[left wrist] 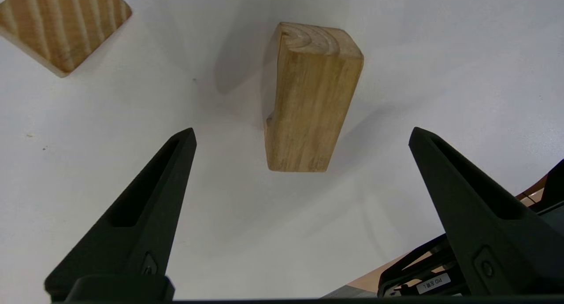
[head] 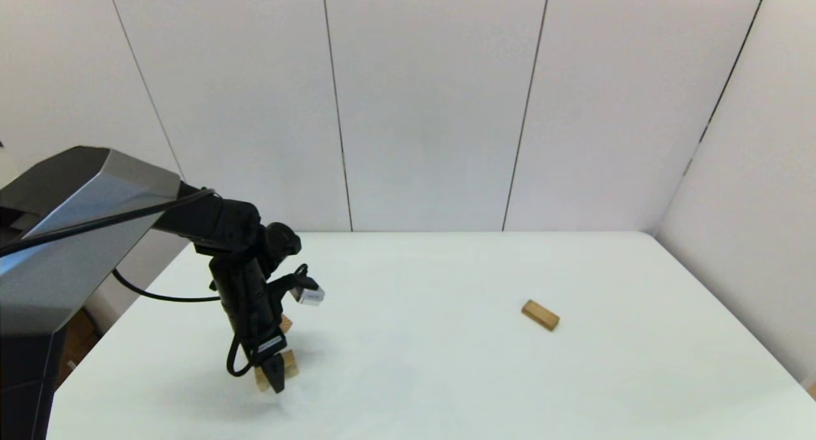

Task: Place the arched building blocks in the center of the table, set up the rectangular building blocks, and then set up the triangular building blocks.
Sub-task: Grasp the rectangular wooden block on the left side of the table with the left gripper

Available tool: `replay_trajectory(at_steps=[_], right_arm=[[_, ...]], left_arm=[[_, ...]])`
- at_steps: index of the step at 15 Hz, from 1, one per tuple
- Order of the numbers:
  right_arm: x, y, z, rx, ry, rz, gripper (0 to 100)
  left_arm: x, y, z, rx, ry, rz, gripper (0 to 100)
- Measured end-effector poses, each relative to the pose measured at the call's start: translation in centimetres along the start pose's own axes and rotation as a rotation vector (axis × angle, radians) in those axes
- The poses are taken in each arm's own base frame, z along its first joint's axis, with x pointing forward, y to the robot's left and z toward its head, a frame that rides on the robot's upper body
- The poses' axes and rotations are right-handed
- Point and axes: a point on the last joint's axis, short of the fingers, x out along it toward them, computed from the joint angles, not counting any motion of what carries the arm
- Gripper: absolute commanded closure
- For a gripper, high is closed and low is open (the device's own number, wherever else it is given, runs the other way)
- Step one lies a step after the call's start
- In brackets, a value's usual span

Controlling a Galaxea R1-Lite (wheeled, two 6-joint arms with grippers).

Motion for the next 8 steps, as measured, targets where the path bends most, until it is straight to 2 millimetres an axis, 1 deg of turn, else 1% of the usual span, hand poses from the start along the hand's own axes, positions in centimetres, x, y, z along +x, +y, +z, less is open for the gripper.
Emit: replay_trajectory(at_steps=[5,6,8], right_arm=[[0.00,0.00,0.00,0.000,0.000,0.000,0],[0.00,0.00,0.00,0.000,0.000,0.000,0],[0.00,0.00,0.00,0.000,0.000,0.000,0]], left_arm=[[0.60,0.18,0.17,-0.002,0.008,-0.004,0],[0.70,0.22,0.21,-0.002,0.009,-0.004,100],[0.81,0.26,0.25,-0.001,0.010,-0.006,100]])
